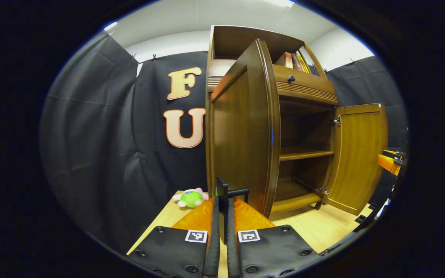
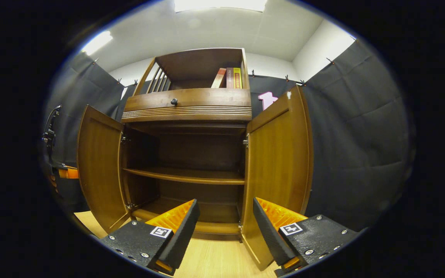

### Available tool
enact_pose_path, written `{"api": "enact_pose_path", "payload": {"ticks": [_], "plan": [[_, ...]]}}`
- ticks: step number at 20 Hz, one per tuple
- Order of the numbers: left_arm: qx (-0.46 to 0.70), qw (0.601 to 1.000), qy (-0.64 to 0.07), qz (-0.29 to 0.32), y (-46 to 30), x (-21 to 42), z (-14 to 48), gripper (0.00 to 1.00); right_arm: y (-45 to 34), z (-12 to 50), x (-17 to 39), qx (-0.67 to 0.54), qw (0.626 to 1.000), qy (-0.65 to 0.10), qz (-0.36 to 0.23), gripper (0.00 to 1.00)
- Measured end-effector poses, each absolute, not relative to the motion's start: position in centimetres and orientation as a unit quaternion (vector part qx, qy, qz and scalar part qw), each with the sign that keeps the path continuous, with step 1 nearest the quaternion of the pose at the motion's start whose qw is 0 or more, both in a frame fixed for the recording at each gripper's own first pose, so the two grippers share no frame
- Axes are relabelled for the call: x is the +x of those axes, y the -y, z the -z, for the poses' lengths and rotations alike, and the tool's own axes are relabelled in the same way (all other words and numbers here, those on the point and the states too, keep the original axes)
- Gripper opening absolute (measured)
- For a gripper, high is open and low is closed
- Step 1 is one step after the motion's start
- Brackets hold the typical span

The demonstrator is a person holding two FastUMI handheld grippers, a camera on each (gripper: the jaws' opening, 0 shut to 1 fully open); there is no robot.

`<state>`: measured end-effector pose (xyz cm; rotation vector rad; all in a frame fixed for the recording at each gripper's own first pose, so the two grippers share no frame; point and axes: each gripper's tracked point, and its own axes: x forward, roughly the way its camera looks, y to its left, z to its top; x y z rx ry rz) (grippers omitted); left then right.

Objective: Open the right door of the double-door shoe cabinet with the right hand, and open the left door with the left hand.

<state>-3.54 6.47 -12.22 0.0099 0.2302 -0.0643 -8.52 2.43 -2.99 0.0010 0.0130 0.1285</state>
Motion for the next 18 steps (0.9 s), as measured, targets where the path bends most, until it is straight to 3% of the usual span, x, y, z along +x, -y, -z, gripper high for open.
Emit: {"api": "enact_pose_path", "payload": {"ticks": [5, 6, 18], "plan": [[0.004, 0.994, -0.113, 0.004, -9.7, -3.1, 12.4, 0.13, -4.1, 2.9, -8.5, -0.006, 0.997, -0.009, -0.076, 0.87], [0.003, 0.994, -0.113, 0.001, -10.3, -3.1, 12.5, 0.1, -4.4, 2.9, -8.5, -0.007, 0.997, -0.009, -0.078, 0.93], [0.001, 0.994, -0.111, -0.011, -12.4, -3.7, 12.5, 0.08, -5.4, 3.4, -7.5, -0.005, 0.996, -0.016, -0.085, 0.93]]}}
